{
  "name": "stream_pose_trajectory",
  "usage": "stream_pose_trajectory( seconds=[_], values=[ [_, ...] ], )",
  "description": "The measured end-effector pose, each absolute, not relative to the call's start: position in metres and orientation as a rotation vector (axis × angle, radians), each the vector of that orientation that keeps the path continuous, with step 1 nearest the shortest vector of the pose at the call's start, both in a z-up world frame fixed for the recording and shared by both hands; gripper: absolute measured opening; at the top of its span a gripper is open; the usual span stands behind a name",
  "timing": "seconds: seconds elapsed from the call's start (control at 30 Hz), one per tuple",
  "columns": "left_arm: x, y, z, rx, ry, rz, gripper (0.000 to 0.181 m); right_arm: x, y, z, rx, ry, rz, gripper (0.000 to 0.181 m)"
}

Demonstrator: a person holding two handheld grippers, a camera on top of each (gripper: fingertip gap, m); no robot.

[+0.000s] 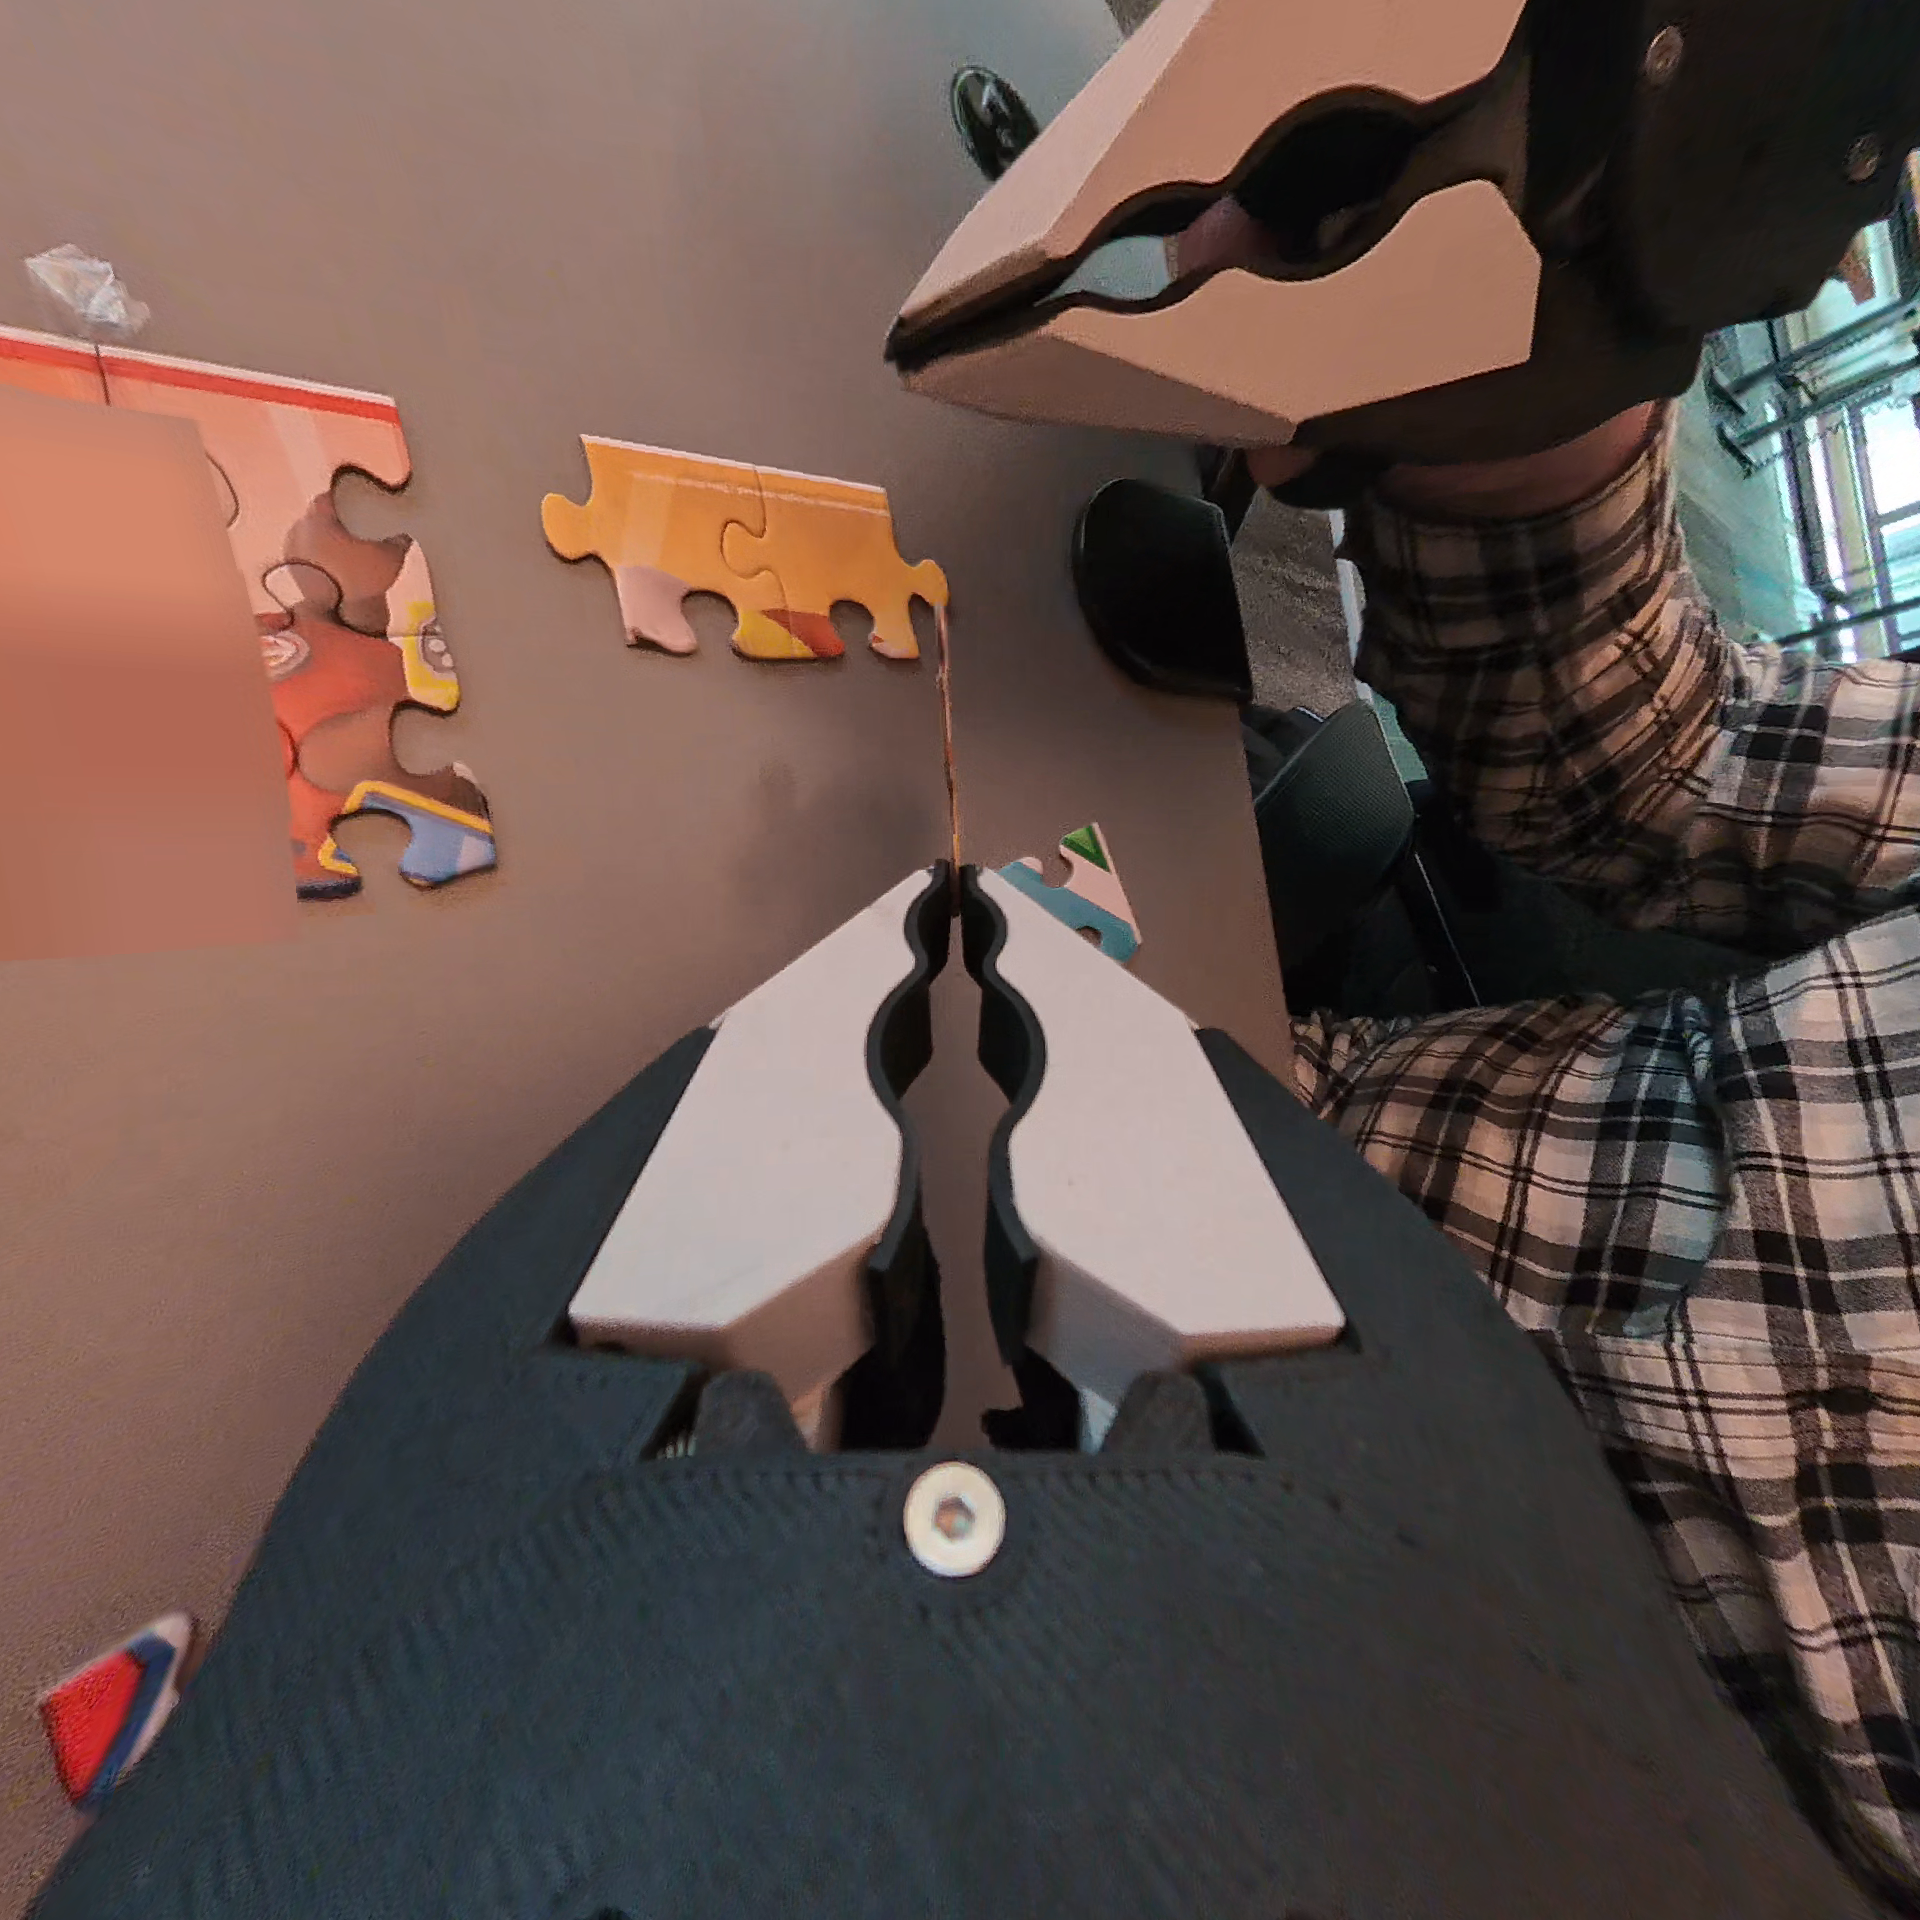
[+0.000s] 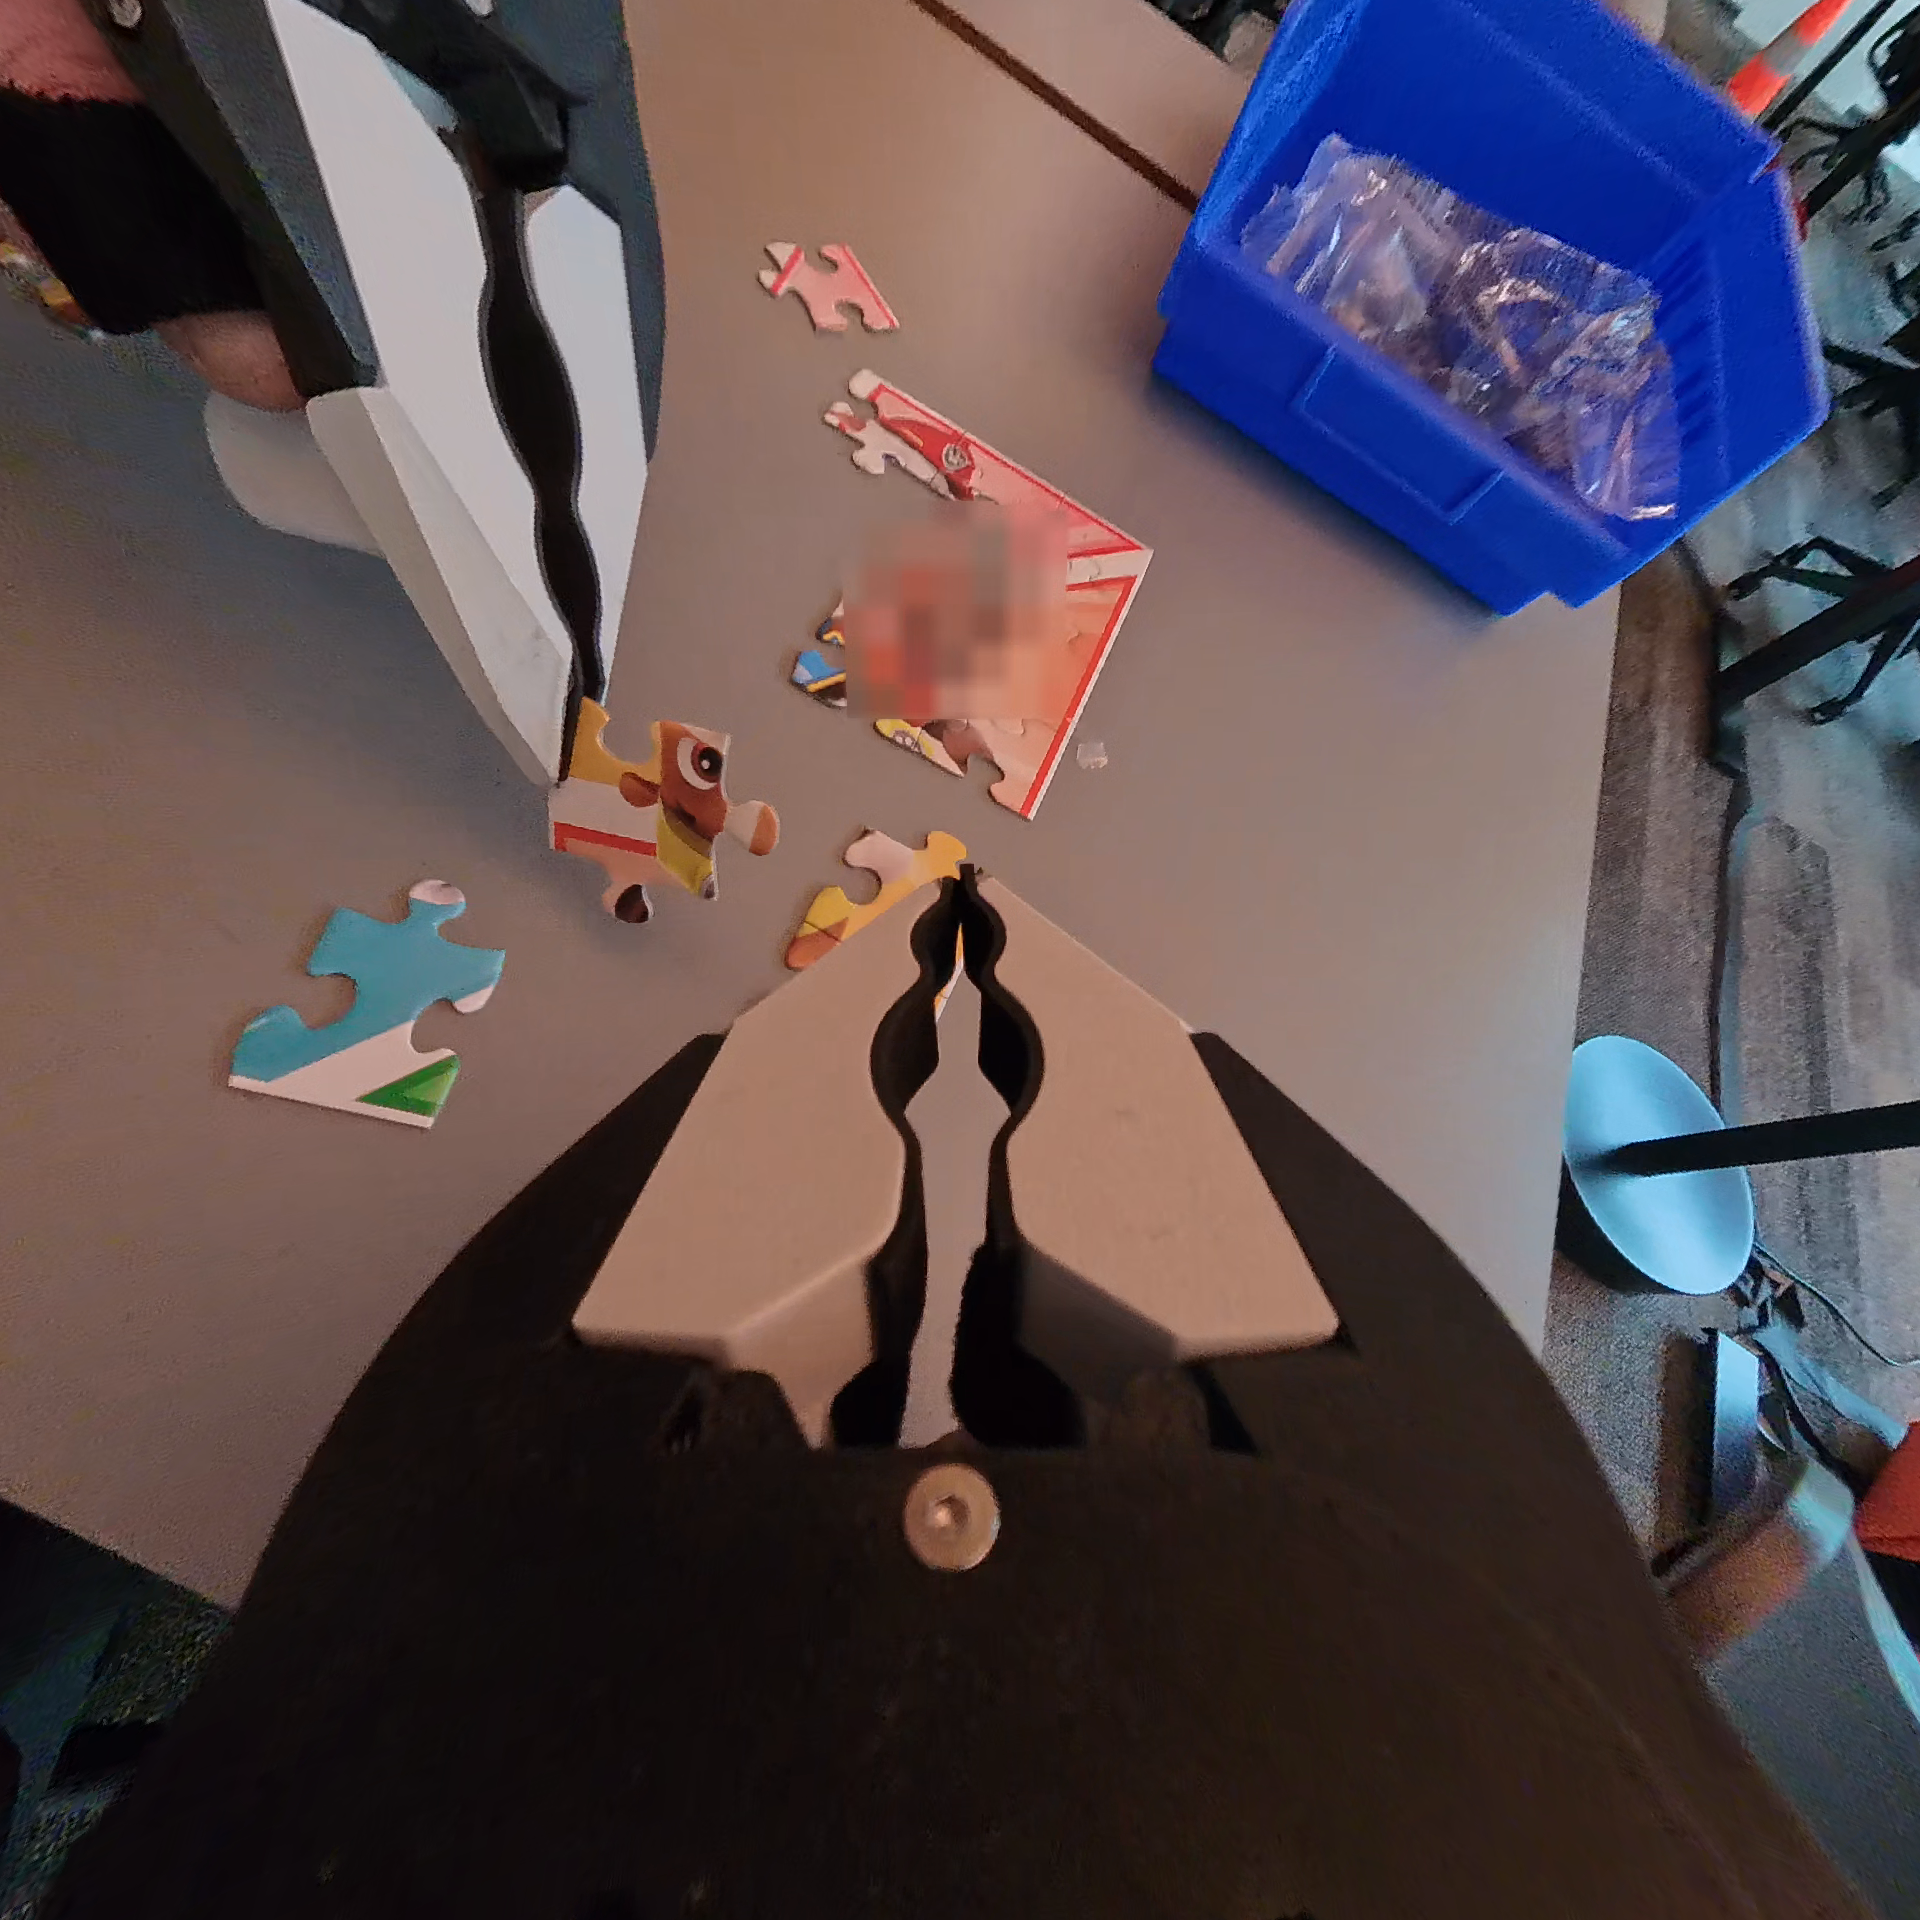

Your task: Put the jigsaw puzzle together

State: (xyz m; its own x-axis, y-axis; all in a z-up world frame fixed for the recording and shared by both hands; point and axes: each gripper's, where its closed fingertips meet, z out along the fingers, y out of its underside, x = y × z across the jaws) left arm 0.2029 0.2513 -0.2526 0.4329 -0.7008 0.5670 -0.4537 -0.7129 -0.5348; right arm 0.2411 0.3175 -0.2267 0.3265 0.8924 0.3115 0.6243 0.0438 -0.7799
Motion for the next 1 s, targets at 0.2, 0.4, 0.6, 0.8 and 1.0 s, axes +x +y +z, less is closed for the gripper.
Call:
stream_pose_trajectory(
  seconds=[0.2,0.4,0.6,0.8,1.0],
  values=[
    [0.206,0.265,-0.264,-2.459,1.051,-1.158,0.0,0.24,0.322,-0.245,-1.691,-1.417,0.39,0.0],
    [0.204,0.272,-0.267,-2.524,1.024,-1.194,0.001,0.234,0.317,-0.254,-1.67,-1.468,0.41,0.0],
    [0.202,0.276,-0.269,-2.572,1.027,-1.195,0.001,0.225,0.313,-0.265,-1.665,-1.521,0.409,0.0],
    [0.205,0.267,-0.268,-2.569,1.104,-1.222,0.0,0.226,0.312,-0.267,-1.67,-1.516,0.397,0.0],
    [0.213,0.25,-0.265,-2.598,1.188,-1.317,0.0,0.24,0.314,-0.263,-1.759,-1.508,0.398,0.0]
  ],
)
